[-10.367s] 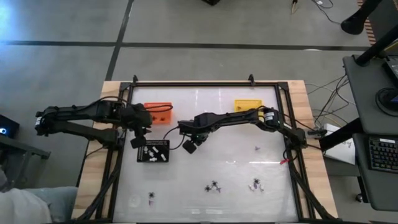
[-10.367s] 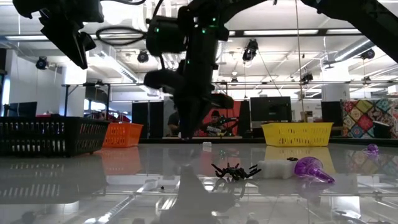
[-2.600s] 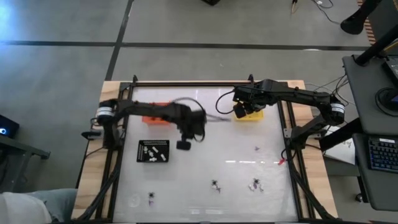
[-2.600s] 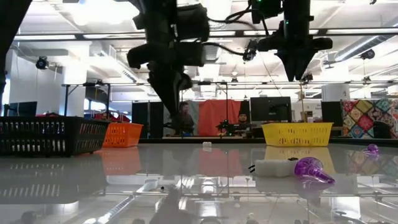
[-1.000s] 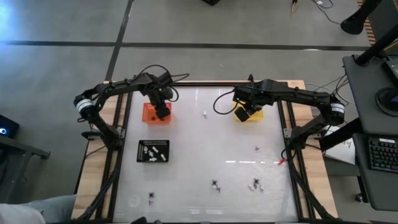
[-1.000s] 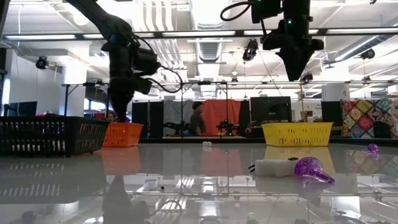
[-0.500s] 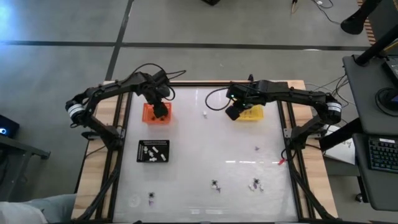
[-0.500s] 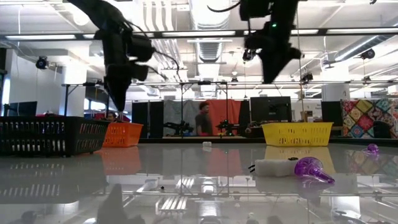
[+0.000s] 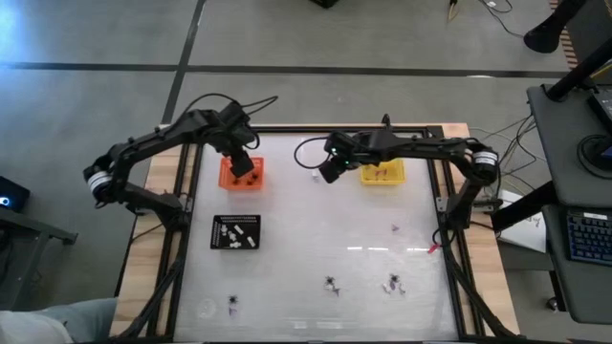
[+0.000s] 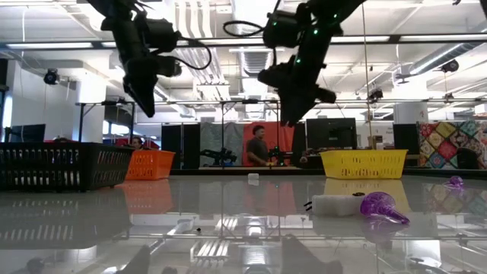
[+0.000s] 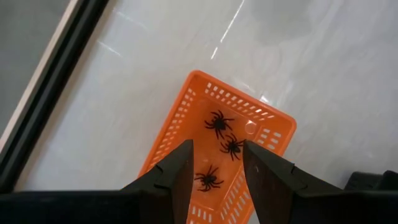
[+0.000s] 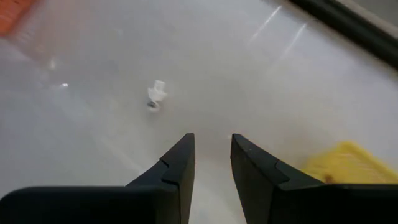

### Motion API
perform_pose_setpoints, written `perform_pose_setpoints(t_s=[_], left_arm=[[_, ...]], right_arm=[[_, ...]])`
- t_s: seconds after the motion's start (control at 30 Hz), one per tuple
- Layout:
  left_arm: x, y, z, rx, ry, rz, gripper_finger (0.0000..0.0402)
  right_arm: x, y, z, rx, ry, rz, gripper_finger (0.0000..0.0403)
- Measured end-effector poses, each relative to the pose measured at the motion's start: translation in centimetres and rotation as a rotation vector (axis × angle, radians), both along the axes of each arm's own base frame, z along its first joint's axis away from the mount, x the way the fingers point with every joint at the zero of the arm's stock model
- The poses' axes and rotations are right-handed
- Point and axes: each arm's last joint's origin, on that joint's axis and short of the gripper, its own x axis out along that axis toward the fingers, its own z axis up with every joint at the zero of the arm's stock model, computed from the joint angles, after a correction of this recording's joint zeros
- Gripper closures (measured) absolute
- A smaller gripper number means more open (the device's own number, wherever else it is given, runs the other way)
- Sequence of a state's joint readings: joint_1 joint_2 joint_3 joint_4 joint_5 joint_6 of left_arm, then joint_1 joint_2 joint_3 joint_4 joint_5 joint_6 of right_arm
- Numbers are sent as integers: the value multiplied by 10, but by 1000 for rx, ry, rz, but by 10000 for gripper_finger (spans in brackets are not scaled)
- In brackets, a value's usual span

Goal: Sort Halloween decoration
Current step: Put the white skeleton toy into the black bin

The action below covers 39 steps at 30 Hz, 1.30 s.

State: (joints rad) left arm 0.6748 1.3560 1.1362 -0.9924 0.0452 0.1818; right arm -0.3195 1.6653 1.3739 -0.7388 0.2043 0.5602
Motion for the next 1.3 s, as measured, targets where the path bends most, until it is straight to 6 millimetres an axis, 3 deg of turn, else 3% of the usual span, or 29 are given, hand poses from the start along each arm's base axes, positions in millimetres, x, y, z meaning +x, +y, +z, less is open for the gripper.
perform_pose_setpoints(t_s=[0.43,0.77,0.97,1.3], left_arm=[[-3,-4,6,-1,-36,-10,281],[-3,-4,6,-1,-36,-9,281],[-3,-4,6,4,-33,-26,281],[-3,-3,6,9,-31,-41,281]], right_arm=[[32,-13,-39,54,-105,-58,240],[56,-20,-55,68,-141,-33,236],[70,-24,-74,96,-106,-27,236],[72,-25,-87,132,-38,-61,236]])
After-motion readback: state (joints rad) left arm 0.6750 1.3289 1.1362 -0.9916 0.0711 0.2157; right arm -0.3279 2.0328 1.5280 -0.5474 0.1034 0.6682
